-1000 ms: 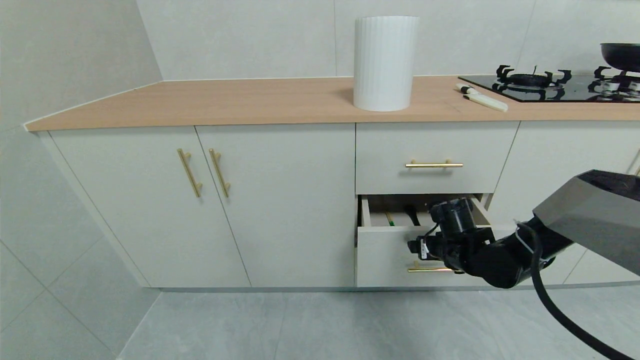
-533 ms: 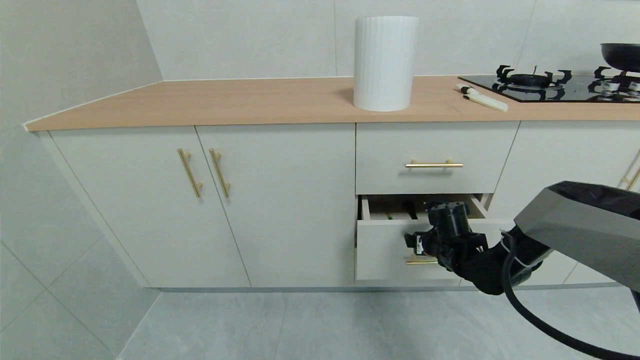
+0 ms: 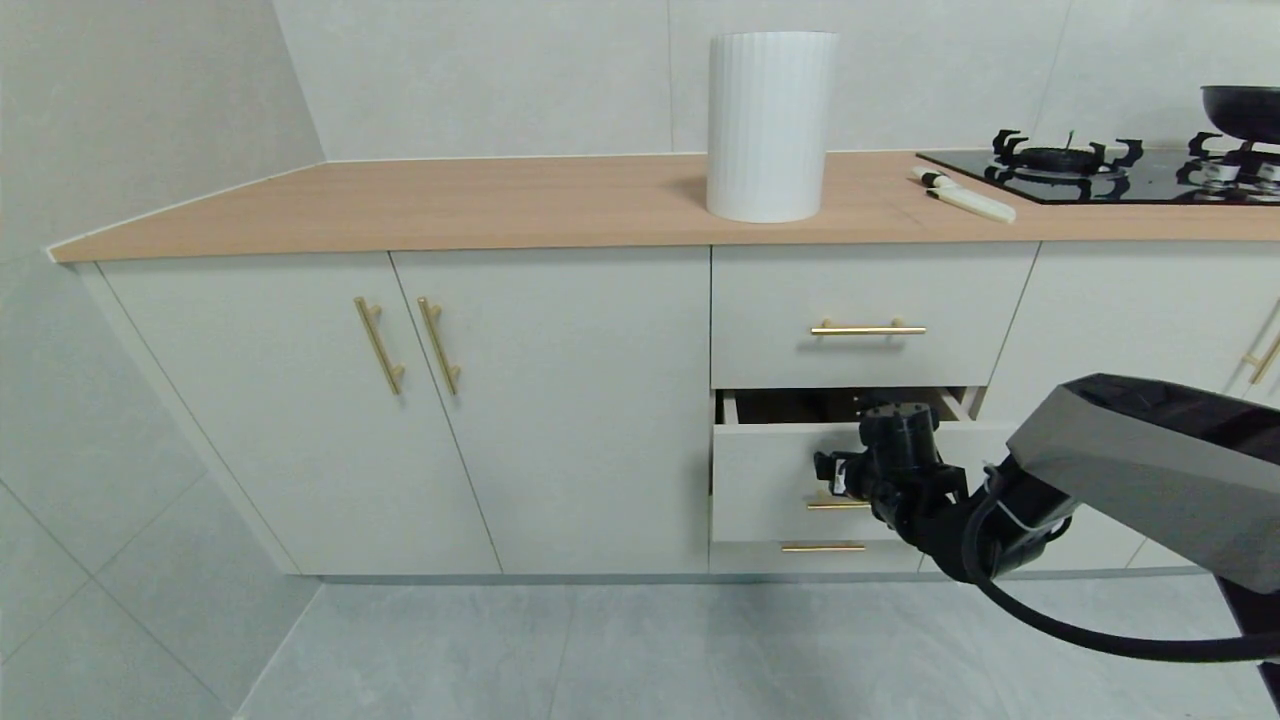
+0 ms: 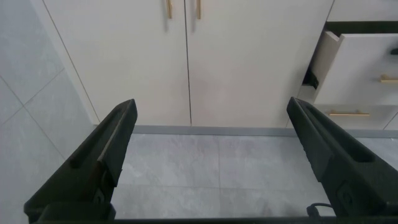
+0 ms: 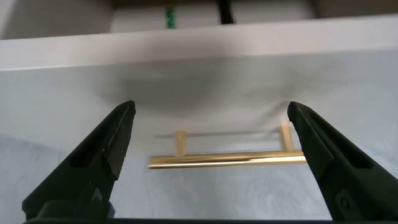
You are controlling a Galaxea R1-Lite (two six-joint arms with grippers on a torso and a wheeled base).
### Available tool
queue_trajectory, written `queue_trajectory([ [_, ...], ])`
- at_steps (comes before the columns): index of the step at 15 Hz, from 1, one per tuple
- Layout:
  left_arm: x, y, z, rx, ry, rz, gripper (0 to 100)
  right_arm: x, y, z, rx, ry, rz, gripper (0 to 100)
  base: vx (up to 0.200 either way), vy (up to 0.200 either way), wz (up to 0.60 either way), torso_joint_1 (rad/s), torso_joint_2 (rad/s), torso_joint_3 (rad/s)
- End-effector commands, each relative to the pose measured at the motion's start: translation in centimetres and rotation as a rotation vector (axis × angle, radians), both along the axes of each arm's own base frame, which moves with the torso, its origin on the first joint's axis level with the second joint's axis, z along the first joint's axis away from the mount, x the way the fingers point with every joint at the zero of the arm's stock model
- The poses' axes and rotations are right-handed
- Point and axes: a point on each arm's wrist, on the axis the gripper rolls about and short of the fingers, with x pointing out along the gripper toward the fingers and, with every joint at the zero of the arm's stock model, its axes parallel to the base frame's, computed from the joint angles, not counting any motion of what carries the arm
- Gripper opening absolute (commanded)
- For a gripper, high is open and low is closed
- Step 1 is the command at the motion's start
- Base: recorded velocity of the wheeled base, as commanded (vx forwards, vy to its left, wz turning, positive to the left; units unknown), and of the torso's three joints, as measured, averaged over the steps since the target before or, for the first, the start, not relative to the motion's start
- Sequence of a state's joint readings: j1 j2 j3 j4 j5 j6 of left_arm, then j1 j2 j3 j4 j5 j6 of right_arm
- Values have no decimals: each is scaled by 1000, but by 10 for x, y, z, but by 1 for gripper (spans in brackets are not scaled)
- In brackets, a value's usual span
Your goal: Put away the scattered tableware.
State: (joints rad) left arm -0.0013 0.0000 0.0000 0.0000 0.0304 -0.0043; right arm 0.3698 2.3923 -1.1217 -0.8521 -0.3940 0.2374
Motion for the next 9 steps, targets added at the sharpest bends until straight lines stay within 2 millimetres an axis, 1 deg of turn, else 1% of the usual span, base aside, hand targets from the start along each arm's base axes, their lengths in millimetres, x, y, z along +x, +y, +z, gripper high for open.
queue_trajectory([
  [1, 0, 0, 0, 0, 0, 0, 100, 7, -2, -8, 1, -9, -10, 100, 0, 0, 0, 0, 0, 0],
  [2, 0, 0, 0, 0, 0, 0, 100, 8, -2, -9, 5, -17, -11, 100, 0, 0, 0, 0, 0, 0],
  [9, 0, 0, 0, 0, 0, 0, 100, 36, -6, -16, 27, -115, -94, 100, 0, 0, 0, 0, 0, 0],
])
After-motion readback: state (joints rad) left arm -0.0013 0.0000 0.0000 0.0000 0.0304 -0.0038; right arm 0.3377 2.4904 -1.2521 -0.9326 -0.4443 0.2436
